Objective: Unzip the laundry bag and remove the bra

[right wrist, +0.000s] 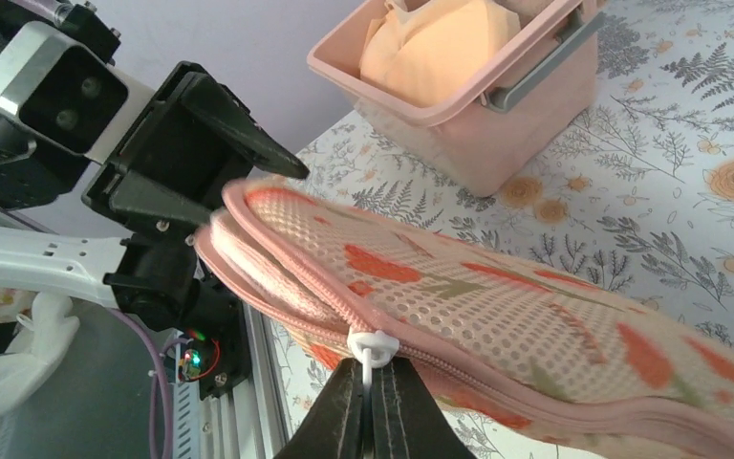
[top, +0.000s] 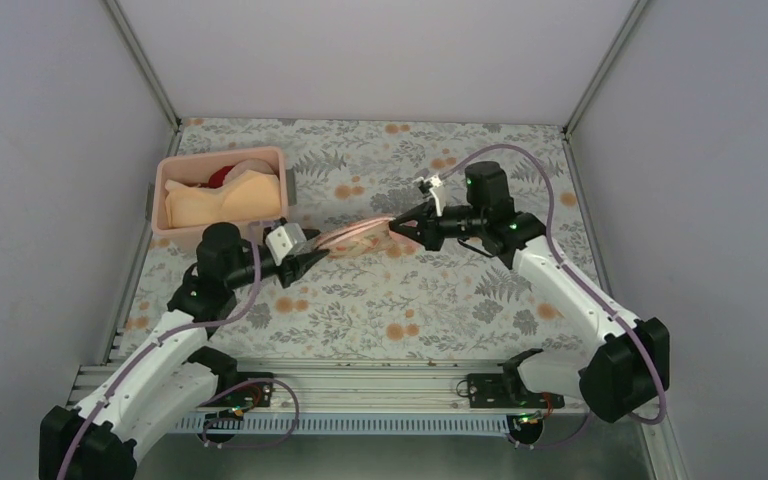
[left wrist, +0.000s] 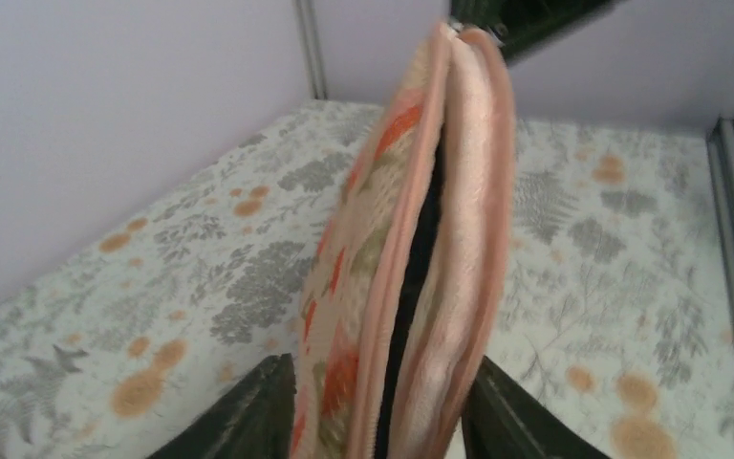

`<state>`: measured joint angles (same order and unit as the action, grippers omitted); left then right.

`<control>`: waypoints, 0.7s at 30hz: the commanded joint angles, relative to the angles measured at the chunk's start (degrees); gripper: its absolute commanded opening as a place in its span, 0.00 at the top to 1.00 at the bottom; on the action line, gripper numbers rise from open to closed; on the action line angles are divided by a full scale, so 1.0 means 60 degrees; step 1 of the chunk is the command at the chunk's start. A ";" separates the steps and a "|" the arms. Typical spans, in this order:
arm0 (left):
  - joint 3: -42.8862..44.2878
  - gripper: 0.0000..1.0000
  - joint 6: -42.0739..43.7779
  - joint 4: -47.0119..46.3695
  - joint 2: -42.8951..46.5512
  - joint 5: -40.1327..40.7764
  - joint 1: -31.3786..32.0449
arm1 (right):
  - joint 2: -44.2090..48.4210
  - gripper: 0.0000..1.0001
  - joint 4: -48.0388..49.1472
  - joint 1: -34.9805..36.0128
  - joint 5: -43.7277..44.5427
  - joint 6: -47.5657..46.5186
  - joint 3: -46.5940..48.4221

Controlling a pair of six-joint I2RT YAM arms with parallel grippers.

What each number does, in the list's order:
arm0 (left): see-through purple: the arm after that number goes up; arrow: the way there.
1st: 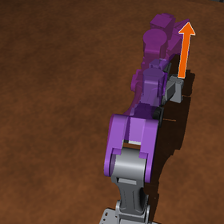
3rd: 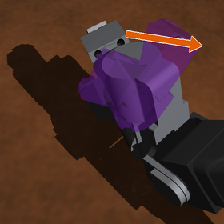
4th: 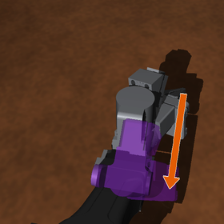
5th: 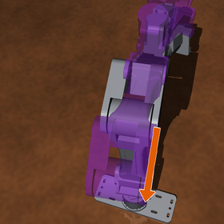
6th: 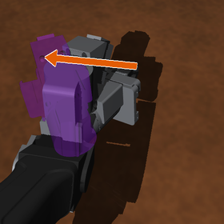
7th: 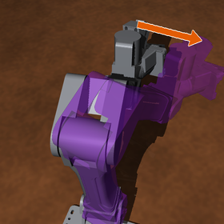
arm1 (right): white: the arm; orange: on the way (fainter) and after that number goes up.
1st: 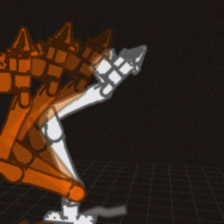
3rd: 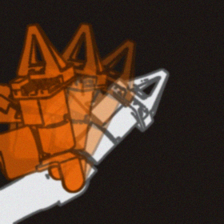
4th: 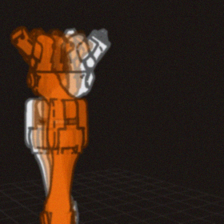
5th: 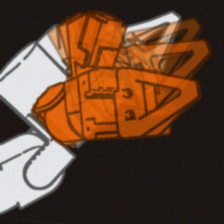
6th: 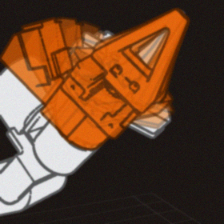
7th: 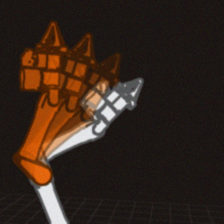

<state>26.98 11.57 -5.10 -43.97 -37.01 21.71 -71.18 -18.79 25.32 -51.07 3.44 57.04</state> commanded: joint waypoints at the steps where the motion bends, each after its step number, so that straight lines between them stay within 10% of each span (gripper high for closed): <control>1: 0.0877 0.45 0.3616 0.2483 0.0158 -0.0574 -0.0031 | 0.0194 0.97 -0.0454 0.0622 0.1066 -0.0206 0.0602; 8: 0.2041 0.13 0.3921 0.4032 0.0075 -0.1265 -0.0016 | -0.0065 0.97 0.0215 0.1518 0.2028 0.0717 0.0658; 14: 0.1923 0.11 0.0188 0.2226 -0.0263 -0.1192 0.0469 | -0.0690 0.97 0.0937 0.2180 0.2322 0.1308 0.0648; 21: 0.2003 0.18 -0.0238 0.2052 -0.0901 0.1026 0.1273 | -0.1138 0.97 0.1275 0.2733 0.2346 0.1532 0.0707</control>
<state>38.15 14.11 9.37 -48.05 -38.98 28.42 -77.38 -14.59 40.23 -37.95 11.03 59.66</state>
